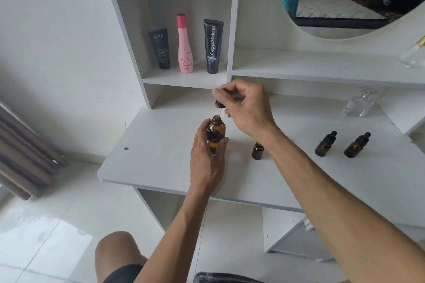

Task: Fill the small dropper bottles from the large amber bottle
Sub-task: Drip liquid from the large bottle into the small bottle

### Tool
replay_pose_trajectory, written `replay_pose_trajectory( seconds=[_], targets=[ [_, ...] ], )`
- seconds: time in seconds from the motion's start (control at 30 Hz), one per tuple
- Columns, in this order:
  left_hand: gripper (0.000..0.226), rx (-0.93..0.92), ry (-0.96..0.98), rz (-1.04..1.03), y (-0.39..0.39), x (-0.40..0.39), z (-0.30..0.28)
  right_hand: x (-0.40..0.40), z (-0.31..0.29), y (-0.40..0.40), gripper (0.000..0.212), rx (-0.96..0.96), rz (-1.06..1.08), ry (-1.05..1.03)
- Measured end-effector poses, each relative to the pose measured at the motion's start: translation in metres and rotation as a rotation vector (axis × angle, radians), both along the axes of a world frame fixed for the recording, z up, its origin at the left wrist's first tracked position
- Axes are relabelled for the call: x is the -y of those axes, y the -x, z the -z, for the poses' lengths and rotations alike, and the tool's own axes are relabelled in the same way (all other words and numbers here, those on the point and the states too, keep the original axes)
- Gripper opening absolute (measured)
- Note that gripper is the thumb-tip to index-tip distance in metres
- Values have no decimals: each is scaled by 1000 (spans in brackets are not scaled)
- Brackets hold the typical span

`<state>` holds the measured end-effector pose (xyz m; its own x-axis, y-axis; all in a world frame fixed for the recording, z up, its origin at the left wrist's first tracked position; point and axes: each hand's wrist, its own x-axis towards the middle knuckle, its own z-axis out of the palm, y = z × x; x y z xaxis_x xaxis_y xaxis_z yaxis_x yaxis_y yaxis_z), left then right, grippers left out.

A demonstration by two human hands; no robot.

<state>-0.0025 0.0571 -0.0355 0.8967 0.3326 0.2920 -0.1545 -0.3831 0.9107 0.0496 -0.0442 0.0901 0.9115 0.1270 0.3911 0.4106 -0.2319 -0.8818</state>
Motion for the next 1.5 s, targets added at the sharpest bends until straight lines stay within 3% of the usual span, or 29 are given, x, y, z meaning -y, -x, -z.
replay_pose_trajectory(
  seconds=[0.8,1.13,1.5],
  targets=[
    [53,-2,-11,-12,-1,0,3,34,-41,18,8,10,78,-341],
    [53,-6,-16,-17,-1,0,3,89,-8,25,12,-38,243,-245],
    [52,8,-20,-16,-1,1,3,94,6,26,10,-41,242,-198]
  ],
)
